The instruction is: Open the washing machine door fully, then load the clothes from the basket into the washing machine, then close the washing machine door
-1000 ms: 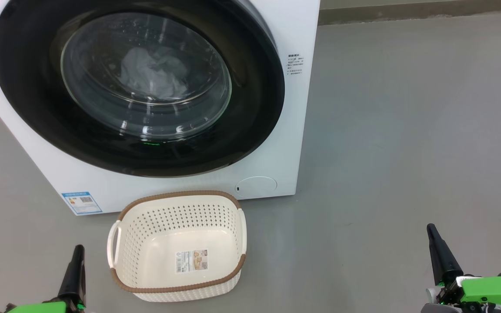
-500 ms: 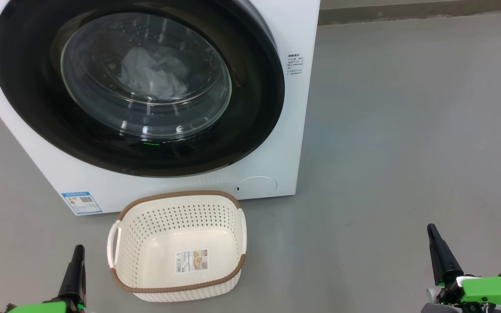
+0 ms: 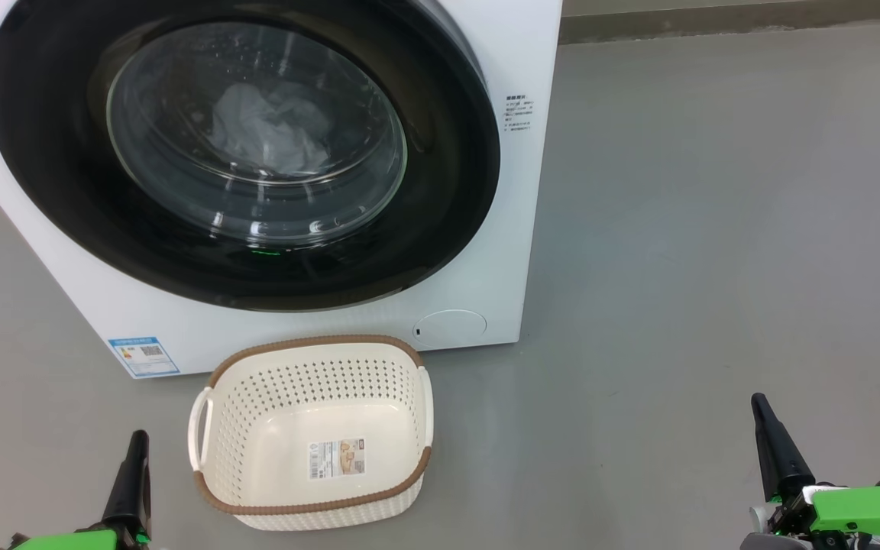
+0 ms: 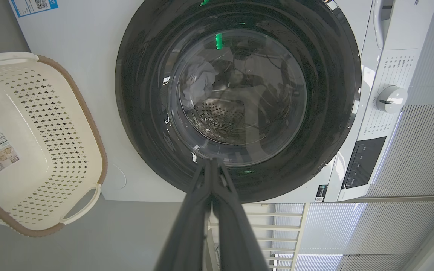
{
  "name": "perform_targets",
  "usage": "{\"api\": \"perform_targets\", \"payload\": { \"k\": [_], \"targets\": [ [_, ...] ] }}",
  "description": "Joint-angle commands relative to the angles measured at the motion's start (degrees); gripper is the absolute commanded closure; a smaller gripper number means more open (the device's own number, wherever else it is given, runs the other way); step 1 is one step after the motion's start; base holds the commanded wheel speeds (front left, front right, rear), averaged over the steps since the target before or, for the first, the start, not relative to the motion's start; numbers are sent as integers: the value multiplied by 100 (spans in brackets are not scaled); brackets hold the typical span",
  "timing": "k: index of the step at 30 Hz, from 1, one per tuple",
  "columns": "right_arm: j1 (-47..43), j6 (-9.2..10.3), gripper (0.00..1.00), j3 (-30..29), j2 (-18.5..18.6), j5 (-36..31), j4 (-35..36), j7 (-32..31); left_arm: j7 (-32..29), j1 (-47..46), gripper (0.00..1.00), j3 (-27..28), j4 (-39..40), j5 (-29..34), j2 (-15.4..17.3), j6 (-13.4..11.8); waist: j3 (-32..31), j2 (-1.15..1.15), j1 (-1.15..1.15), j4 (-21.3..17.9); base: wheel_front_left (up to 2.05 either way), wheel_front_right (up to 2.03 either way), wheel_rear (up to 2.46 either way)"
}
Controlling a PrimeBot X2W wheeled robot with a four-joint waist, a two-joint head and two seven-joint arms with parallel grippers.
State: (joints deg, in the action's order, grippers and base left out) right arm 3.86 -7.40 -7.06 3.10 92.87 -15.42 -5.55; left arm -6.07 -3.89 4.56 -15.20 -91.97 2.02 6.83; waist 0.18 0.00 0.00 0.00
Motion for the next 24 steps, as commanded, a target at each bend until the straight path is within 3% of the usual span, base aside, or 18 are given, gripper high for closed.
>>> {"api": "perform_targets", "payload": {
  "k": [1, 24],
  "targets": [
    [227, -9, 100, 106, 17, -28, 142, -52, -43, -230, 100, 197, 115, -17, 89, 66, 0, 0, 0, 0, 0, 0, 0],
    [228, -9, 100, 89, 6, -42, 141, -65, -44, -230, 100, 199, 115, -16, 88, 66, 0, 0, 0, 0, 0, 0, 0]
  ]
}}
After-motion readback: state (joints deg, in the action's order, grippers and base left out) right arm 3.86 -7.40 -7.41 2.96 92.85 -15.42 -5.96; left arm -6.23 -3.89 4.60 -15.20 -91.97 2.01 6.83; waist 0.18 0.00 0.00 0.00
